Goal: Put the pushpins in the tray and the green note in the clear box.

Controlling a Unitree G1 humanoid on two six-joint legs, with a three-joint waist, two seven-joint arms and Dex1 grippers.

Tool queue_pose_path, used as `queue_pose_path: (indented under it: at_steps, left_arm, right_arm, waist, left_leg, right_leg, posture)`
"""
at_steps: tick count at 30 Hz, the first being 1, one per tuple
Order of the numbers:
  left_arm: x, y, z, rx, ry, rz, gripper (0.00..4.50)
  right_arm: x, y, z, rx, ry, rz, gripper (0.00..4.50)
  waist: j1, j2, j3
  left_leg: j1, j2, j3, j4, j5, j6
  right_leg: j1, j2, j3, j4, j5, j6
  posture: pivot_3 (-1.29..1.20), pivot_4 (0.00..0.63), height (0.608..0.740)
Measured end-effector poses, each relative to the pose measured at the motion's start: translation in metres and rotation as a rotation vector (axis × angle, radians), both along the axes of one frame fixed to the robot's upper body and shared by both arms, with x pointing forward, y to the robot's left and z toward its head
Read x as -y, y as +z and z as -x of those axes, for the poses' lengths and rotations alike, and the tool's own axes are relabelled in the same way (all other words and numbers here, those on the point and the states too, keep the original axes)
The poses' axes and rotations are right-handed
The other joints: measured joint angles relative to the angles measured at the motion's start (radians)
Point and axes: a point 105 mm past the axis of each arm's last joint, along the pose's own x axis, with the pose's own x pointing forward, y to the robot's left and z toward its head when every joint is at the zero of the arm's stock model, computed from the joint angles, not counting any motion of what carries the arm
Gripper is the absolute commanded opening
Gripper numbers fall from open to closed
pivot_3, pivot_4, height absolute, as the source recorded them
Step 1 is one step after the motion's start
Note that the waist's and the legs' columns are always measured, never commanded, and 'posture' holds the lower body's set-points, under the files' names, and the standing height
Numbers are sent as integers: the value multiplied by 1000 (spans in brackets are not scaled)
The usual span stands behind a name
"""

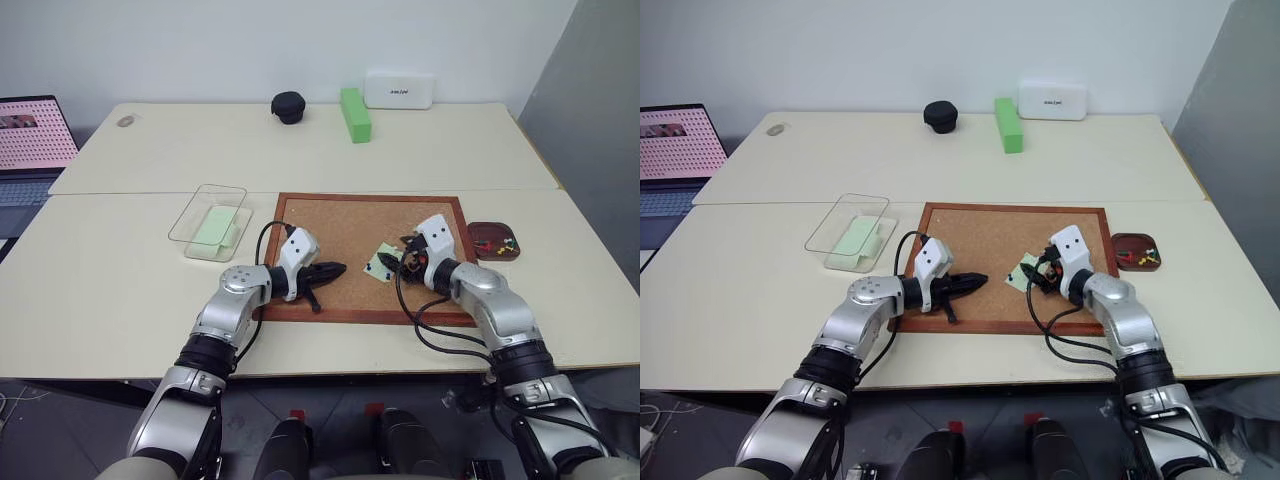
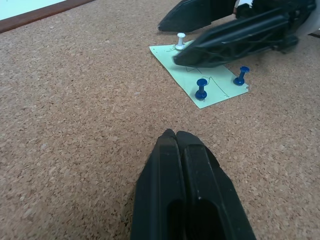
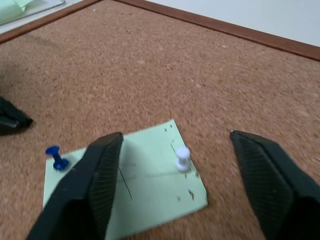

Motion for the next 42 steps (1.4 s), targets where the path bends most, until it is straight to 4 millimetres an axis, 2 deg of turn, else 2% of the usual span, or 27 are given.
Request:
queue_pose_path:
  at_steps: [11, 13, 25, 27, 31, 33, 39, 42]
  left_arm:
    - [-1, 1, 0, -14, 4, 0, 0]
    - [-1, 1, 1, -15, 4, -1, 0]
    - [-1, 2, -2, -16, 2, -4, 0]
    - [0, 3, -1, -13, 0, -3, 0]
    - [0, 2, -1, -15, -3, -4, 0]
    - [0, 2, -1, -16, -6, -5, 0]
    - [-1, 2, -1, -20, -12, -5, 0]
    - [0, 2, -1, -21, -13, -4, 0]
  right_arm:
    - [2, -3, -2, 7, -5, -1, 395]
    - [1, -3, -2, 8, -4, -2, 99]
    - [2, -1, -2, 20, -10, -16, 99]
    - [4, 6, 1, 47, -12, -30, 99]
    - [6, 33, 3, 136, -6, -57, 99]
    - [11, 37, 5, 145, -17, -65, 99]
    - [17, 28, 10, 101, -28, -59, 99]
    - [20, 31, 9, 114, -51, -61, 99]
  waist:
    - [-1, 0, 0]
    - [-1, 0, 0]
    - [-1, 0, 0]
    - [0, 0, 0]
    - [0, 0, 0]
    - [0, 0, 0]
    - [-1, 0, 0]
    - [0, 0, 0]
  left_leg:
    - [0, 0, 0, 0, 0, 0]
    - [0, 0, 0, 0, 0, 0]
    - [-1, 0, 0, 0, 0, 0]
    - [-2, 0, 0, -1, 0, 0]
    - [-2, 0, 0, -1, 0, 0]
    - [-2, 0, 0, -1, 0, 0]
    - [-2, 0, 0, -1, 0, 0]
    - [-2, 0, 0, -1, 0, 0]
  right_leg:
    - [0, 0, 0, 0, 0, 0]
    - [0, 0, 0, 0, 0, 0]
    - [-1, 0, 0, 0, 0, 0]
    - [-2, 0, 0, -1, 0, 0]
    - [-2, 0, 0, -1, 0, 0]
    - [-2, 0, 0, -1, 0, 0]
    - [-2, 0, 0, -1, 0, 0]
    - [-2, 0, 0, -1, 0, 0]
  posture:
    - [0, 150, 740]
    - [0, 150, 740]
    - [0, 150, 740]
    - [0, 150, 740]
    - [0, 150, 740]
    - [0, 150, 740]
    - [0, 150, 740]
    - [0, 150, 740]
